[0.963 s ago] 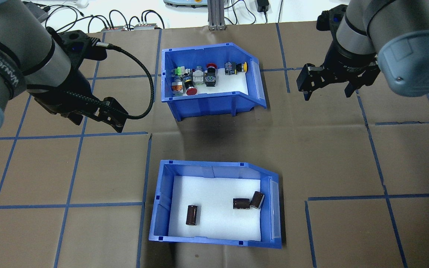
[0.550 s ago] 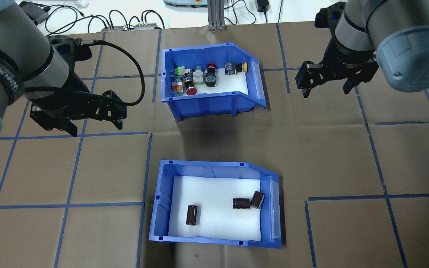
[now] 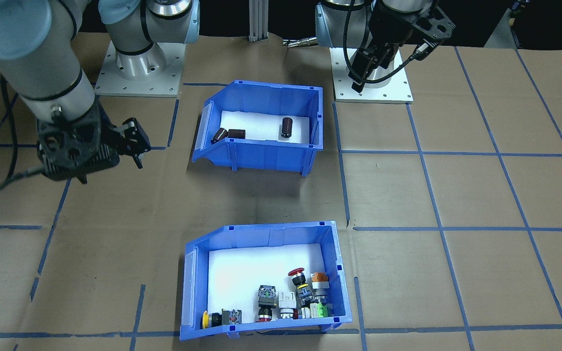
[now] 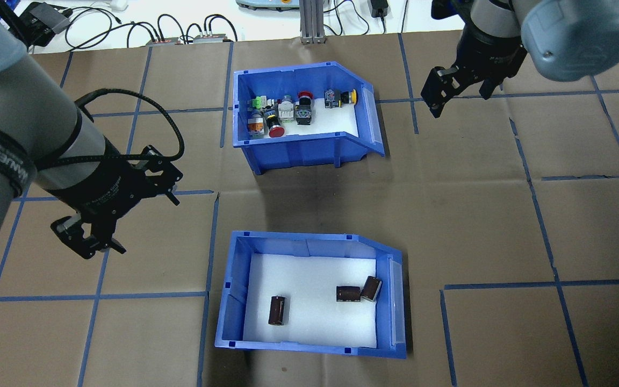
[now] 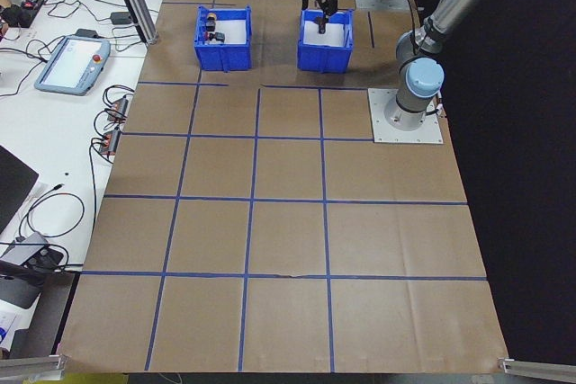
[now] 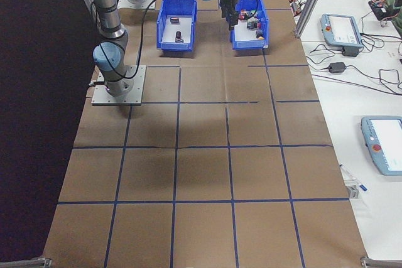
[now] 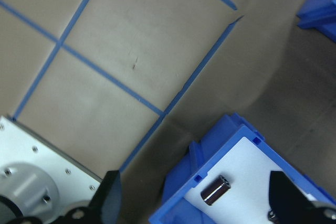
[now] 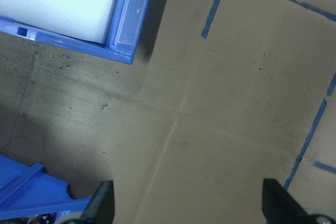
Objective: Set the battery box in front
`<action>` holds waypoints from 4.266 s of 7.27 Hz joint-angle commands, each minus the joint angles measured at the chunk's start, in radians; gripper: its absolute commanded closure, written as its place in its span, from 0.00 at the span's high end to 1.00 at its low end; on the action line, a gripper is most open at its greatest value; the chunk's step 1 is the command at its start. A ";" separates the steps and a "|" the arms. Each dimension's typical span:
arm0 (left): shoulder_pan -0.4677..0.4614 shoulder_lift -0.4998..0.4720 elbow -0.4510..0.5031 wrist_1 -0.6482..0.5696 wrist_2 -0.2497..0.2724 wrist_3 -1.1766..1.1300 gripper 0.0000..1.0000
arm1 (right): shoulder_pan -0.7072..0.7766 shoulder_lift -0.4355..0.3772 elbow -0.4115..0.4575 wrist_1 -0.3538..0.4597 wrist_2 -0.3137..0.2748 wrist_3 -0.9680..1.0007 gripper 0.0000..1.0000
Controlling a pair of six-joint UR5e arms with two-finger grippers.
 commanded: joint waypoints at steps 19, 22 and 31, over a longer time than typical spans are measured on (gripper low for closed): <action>-0.547 -0.209 -0.440 0.639 -0.080 -1.041 0.64 | 0.443 0.487 -0.296 -0.055 -0.010 -0.668 0.38; -0.548 -0.209 -0.449 0.644 -0.090 -1.054 0.02 | 0.443 0.474 -0.310 -0.097 -0.068 -0.669 0.07; -0.132 -0.089 -0.369 0.577 -0.021 -0.692 0.00 | 0.155 0.390 -0.306 -0.097 -0.220 -0.897 0.06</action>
